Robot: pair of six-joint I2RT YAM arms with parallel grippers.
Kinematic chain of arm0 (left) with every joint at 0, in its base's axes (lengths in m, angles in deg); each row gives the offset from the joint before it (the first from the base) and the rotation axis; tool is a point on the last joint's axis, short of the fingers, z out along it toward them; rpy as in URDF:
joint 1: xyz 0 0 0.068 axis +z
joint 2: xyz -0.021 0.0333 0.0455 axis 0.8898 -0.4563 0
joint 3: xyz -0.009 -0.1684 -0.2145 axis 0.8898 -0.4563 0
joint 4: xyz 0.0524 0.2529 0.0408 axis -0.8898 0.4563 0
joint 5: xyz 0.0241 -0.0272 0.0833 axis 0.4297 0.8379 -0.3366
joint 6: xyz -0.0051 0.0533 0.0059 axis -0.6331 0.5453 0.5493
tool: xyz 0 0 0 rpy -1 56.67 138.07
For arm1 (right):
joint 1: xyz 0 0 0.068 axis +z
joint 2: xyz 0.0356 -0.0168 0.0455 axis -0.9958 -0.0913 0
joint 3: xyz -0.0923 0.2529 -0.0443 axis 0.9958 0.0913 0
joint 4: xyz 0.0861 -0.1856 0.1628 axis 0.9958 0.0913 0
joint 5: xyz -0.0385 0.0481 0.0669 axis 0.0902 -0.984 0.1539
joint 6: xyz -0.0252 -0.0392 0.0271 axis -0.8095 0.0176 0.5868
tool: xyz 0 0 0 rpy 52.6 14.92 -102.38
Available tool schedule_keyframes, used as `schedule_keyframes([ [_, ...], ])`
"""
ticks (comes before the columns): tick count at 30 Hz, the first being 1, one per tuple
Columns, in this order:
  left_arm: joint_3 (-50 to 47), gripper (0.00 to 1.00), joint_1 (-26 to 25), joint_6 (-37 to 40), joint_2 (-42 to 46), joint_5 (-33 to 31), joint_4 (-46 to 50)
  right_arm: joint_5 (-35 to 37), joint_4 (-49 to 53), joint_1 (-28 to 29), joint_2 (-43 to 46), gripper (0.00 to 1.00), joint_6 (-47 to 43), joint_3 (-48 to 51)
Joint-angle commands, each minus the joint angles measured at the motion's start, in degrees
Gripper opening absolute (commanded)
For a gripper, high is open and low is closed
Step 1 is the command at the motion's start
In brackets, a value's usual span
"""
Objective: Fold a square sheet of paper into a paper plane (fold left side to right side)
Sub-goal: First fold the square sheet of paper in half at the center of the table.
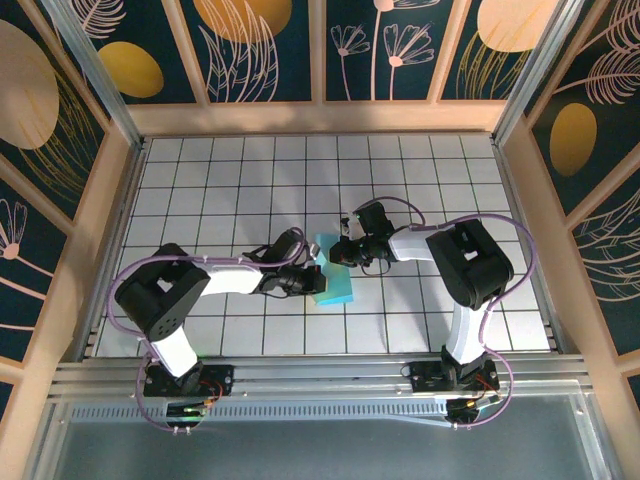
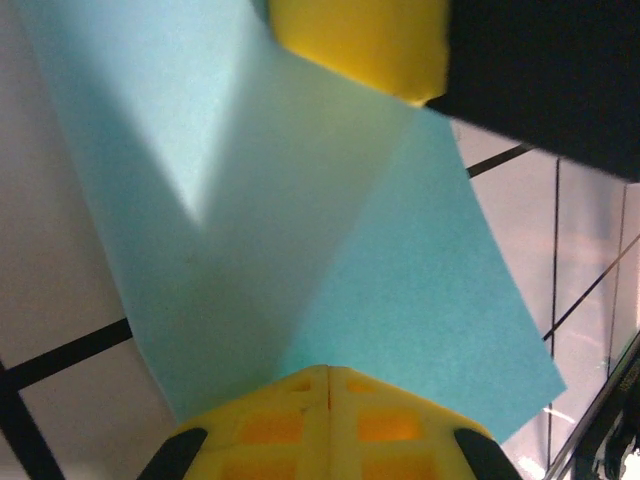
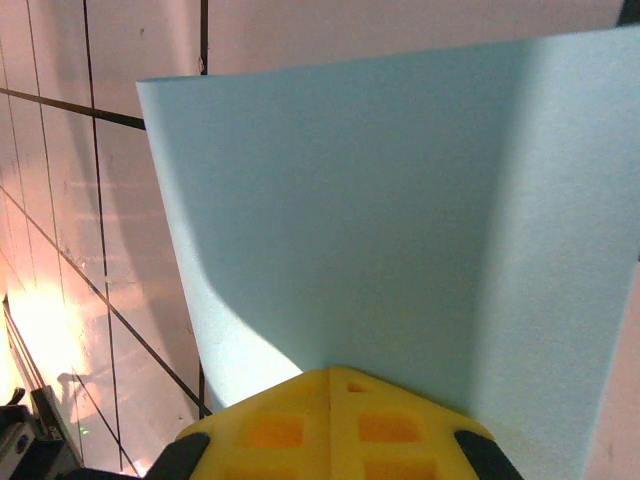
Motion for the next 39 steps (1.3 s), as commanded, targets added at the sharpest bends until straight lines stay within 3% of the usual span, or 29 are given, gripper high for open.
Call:
schedule_keyframes([
  [1, -1.70, 0.00, -0.09, 0.44, -1.65, 1.88, -0.71, 5.63, 5.34, -0.29, -2.25, 0.00, -1.31, 1.59],
  [22, -13.05, 0.00, -3.17, -2.17, 5.47, 4.62, -1.42, 6.29, 6.60, -0.20, -2.56, 0.00, -1.84, 1.31],
  [27, -12.53, 0.00, -3.06, -2.58, 9.76, 2.42, -0.03, 6.21, 6.62, -0.20, -2.25, 0.00, -2.10, 1.32],
  [33, -8.71, 0.00, 1.56, -1.66, 13.35, 4.63, -0.05, 6.21, 6.66, -0.02, -1.72, 0.00, -2.30, 1.24],
  [39, -0.31, 0.00, 5.65, 4.50, 7.69, 2.55, 4.80, 6.40, 6.64, 0.07, -1.68, 0.00, -2.17, 1.06],
])
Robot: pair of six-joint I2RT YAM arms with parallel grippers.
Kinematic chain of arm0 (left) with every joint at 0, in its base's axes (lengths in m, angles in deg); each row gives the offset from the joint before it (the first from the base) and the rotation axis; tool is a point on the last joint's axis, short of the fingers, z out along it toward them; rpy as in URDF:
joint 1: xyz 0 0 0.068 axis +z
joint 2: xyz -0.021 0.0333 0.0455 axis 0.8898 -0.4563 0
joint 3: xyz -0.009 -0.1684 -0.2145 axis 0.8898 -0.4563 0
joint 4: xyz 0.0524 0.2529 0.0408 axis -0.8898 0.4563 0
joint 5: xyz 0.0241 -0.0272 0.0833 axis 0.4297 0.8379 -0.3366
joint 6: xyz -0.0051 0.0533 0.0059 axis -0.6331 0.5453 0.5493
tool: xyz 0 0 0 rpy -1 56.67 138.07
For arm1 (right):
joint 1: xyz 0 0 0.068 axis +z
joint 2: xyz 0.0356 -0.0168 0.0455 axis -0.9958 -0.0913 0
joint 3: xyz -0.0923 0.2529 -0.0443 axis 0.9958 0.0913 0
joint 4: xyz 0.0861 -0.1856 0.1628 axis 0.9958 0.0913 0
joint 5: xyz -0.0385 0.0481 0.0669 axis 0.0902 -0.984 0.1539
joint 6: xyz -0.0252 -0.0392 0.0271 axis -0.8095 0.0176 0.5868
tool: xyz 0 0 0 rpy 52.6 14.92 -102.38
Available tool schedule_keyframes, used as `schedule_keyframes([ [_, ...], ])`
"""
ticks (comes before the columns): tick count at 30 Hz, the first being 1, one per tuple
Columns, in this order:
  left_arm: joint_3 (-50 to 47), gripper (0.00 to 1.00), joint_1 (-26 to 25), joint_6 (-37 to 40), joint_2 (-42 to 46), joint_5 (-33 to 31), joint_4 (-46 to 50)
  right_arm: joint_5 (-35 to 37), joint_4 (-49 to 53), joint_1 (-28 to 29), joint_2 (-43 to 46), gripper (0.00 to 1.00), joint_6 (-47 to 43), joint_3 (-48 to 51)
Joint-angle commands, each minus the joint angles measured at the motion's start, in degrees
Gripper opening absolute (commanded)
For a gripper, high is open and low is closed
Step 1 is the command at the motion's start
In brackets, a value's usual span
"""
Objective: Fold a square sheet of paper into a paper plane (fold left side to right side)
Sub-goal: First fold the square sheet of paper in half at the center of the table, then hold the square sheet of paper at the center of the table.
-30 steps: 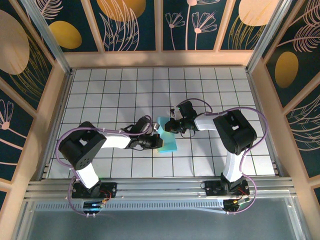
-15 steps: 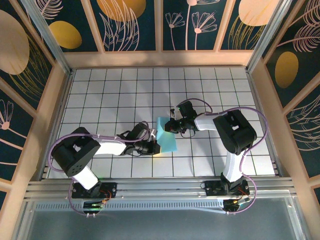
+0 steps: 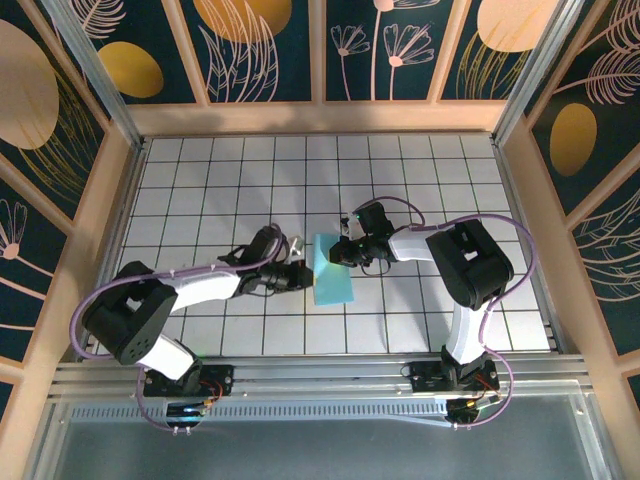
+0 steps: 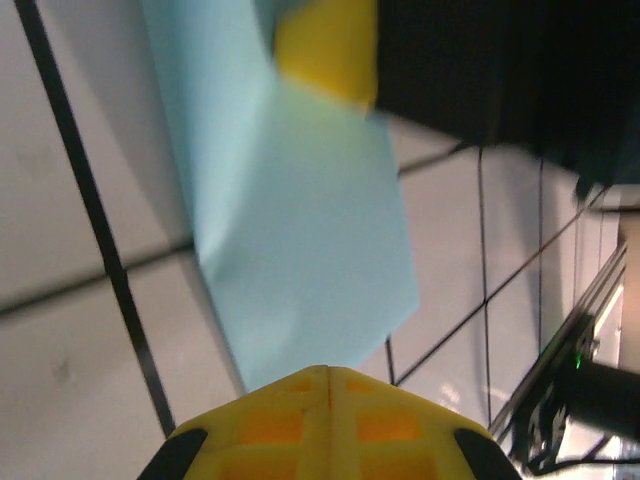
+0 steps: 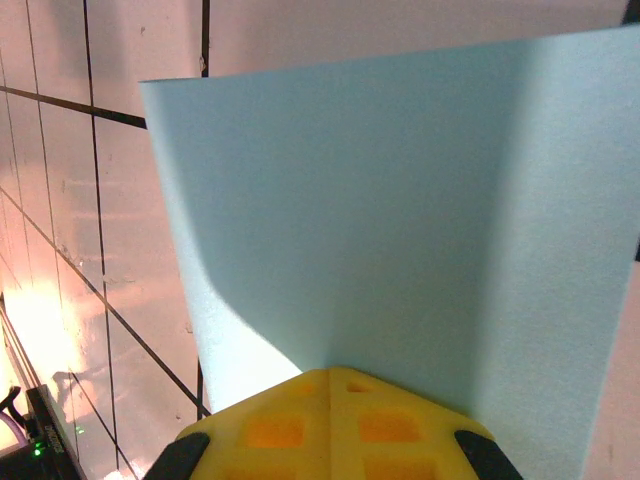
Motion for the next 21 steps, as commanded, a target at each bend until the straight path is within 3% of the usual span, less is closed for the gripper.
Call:
schedule_keyframes([
  [1, 5.55, 0.00, 0.51, 4.84, -4.53, -0.83, 4.36, 6.21, 6.58, -0.04, -1.68, 0.00, -1.73, 1.08],
  [11, 10.00, 0.00, 0.52, 5.47, -14.84, 2.28, 0.84, 5.99, 6.51, -0.04, -1.79, 0.00, -1.73, 1.34],
  [21, 7.88, 0.00, 0.53, 4.59, -16.85, -0.07, 1.16, 5.05, 6.43, -0.04, -0.61, 0.00, -1.25, 0.70],
])
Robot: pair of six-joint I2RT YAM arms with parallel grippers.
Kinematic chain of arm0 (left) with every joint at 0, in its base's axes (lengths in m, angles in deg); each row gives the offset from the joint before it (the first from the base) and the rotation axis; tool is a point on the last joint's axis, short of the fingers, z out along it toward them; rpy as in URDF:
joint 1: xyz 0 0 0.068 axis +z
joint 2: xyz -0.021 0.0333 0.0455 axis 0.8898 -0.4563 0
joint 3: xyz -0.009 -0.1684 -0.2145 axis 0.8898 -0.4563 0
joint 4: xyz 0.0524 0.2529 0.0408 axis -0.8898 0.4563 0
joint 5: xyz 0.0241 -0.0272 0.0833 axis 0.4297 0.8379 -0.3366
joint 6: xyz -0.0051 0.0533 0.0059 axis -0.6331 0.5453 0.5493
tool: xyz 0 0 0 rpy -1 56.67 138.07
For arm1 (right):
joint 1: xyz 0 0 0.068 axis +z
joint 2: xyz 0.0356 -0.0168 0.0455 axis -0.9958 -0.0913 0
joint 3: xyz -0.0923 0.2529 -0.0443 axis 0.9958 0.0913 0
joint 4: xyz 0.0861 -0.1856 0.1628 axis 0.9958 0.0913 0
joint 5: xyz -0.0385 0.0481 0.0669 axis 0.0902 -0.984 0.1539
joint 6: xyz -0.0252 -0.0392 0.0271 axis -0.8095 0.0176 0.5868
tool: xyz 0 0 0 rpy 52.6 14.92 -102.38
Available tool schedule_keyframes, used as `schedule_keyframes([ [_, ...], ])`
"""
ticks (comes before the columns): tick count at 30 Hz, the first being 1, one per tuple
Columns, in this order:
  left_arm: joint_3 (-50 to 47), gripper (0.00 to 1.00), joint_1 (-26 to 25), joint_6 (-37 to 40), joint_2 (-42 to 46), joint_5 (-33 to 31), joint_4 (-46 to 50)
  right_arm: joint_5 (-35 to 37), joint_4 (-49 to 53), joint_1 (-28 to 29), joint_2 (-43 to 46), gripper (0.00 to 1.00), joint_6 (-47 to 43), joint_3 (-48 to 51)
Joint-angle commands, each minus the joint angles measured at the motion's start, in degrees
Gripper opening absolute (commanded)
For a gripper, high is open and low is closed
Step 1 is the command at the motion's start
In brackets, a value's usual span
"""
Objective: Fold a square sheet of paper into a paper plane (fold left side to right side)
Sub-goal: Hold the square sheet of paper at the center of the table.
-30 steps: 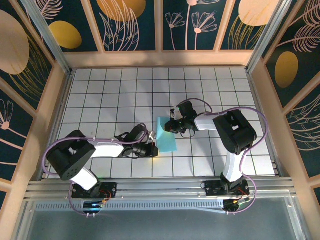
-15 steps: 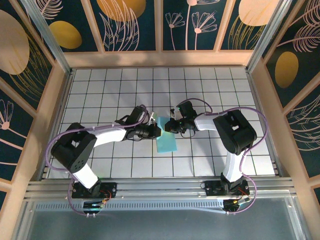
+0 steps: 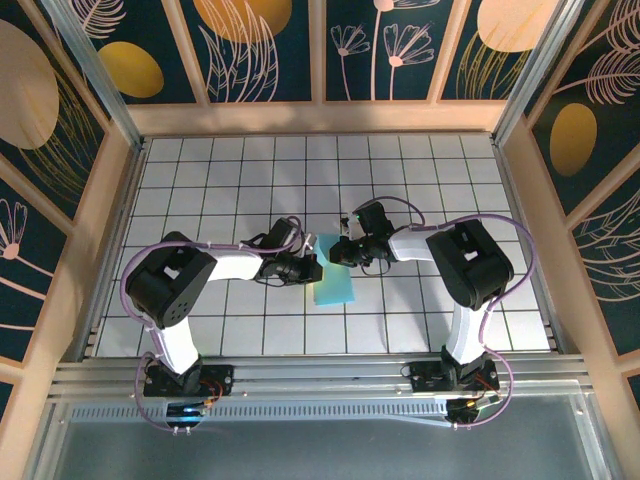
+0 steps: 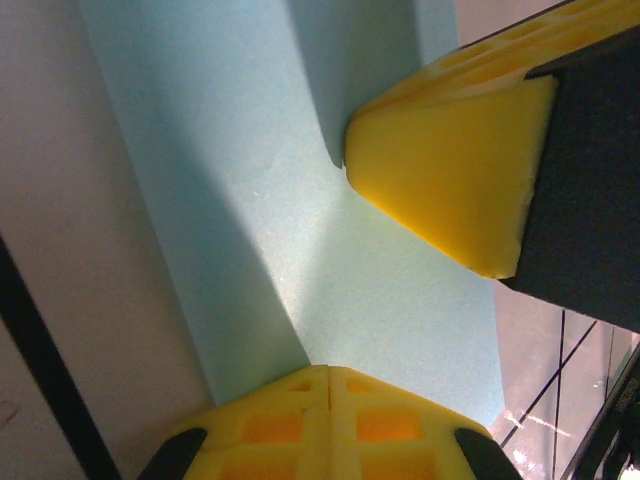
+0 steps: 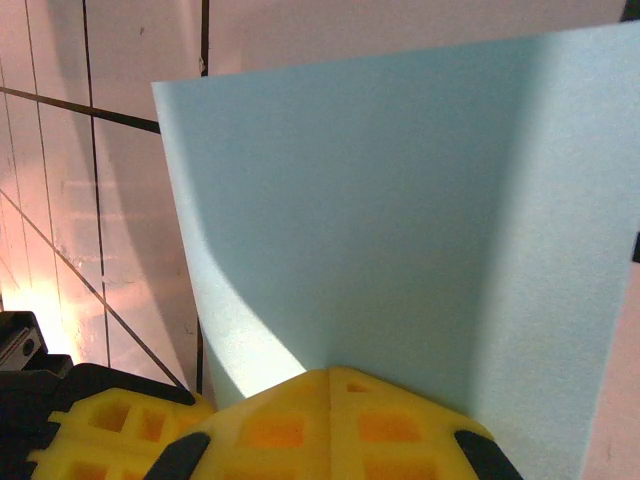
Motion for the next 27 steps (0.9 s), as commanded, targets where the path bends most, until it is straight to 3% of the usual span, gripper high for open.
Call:
schedule_keyframes([
  [1, -1.33, 0.00, 0.00, 0.49, -1.46, -1.60, 0.83, 4.79, 6.24, -0.09, -0.24, 0.00, -0.99, 0.43],
  [11, -2.16, 0.00, -0.16, -0.53, -0.98, -2.31, 0.64, 7.12, 10.34, -0.17, 11.09, 0.28, -0.92, -0.85],
  [14, -2.24, 0.00, -0.26, -0.55, -0.88, -2.42, 0.72, 7.63, 12.53, -0.09, 15.05, 0.28, -1.05, 1.27],
  [20, -1.93, 0.00, -0.37, -0.38, -0.84, -2.61, 1.23, 7.11, 10.30, 3.27, 22.58, 0.11, 4.68, 10.41],
  [27, -1.35, 0.00, -0.44, -0.26, -0.91, -2.77, 1.87, 4.87, 2.61, 8.70, 19.71, 0.06, 10.47, 14.63],
])
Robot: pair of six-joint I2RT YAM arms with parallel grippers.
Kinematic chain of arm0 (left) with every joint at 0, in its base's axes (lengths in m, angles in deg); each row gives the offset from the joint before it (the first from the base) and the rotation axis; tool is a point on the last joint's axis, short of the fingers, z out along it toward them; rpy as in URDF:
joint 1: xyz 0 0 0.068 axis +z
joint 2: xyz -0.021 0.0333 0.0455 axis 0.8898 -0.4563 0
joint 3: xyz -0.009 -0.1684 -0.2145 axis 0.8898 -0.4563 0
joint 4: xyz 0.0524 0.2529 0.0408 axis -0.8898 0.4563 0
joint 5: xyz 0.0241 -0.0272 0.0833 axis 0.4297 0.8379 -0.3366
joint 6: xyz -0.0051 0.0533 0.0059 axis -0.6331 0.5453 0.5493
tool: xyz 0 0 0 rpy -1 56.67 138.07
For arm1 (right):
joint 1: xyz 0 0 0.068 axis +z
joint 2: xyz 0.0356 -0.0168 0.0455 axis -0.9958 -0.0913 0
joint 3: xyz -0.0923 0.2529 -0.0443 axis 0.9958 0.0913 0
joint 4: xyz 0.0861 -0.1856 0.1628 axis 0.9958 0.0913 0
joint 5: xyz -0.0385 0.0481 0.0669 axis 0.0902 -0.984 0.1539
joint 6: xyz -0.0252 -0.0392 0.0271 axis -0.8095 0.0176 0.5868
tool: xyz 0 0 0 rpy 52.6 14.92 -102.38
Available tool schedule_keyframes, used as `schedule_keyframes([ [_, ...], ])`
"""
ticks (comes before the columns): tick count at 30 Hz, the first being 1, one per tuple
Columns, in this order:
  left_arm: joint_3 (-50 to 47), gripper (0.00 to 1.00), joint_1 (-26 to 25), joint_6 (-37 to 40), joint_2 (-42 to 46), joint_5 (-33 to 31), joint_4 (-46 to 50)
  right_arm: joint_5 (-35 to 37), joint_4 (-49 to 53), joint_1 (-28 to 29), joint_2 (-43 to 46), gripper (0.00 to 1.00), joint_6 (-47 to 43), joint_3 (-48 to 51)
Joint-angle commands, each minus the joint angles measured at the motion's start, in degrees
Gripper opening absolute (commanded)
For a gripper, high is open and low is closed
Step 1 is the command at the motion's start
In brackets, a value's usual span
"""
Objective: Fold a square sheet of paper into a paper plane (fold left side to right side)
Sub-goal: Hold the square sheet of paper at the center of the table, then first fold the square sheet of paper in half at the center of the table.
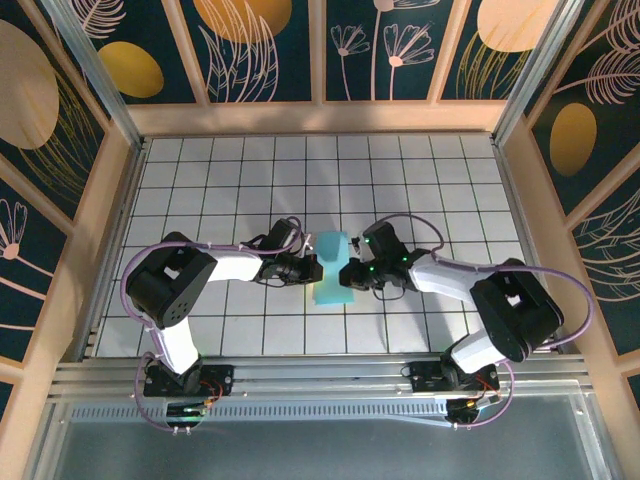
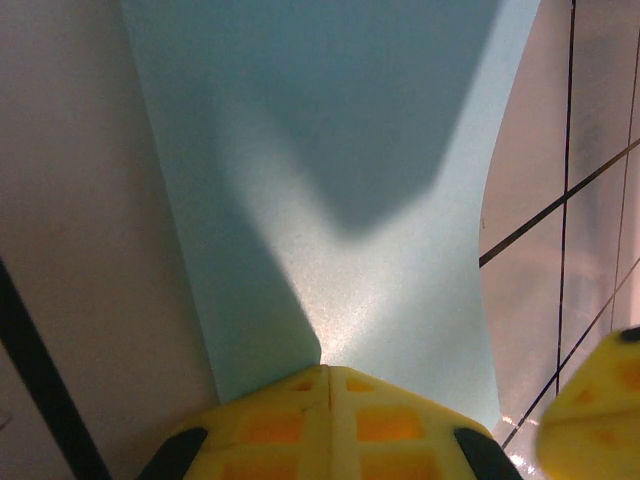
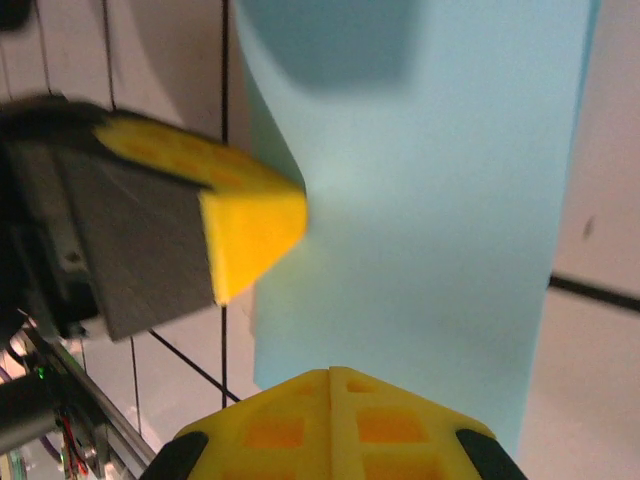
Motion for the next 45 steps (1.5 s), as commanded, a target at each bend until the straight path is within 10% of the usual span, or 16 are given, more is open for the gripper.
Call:
schedule_keyframes([
  [1, -0.63, 0.00, -0.30, -0.10, -0.78, -2.69, 3.54, -0.82, -4.29, 2.12, -2.40, 0.06, 3.27, 0.04],
  [45, 1.84, 0.00, 1.12, 1.00, -2.07, -4.93, -0.90, 6.09, 4.97, 4.60, -8.15, 0.00, 0.84, 1.80],
])
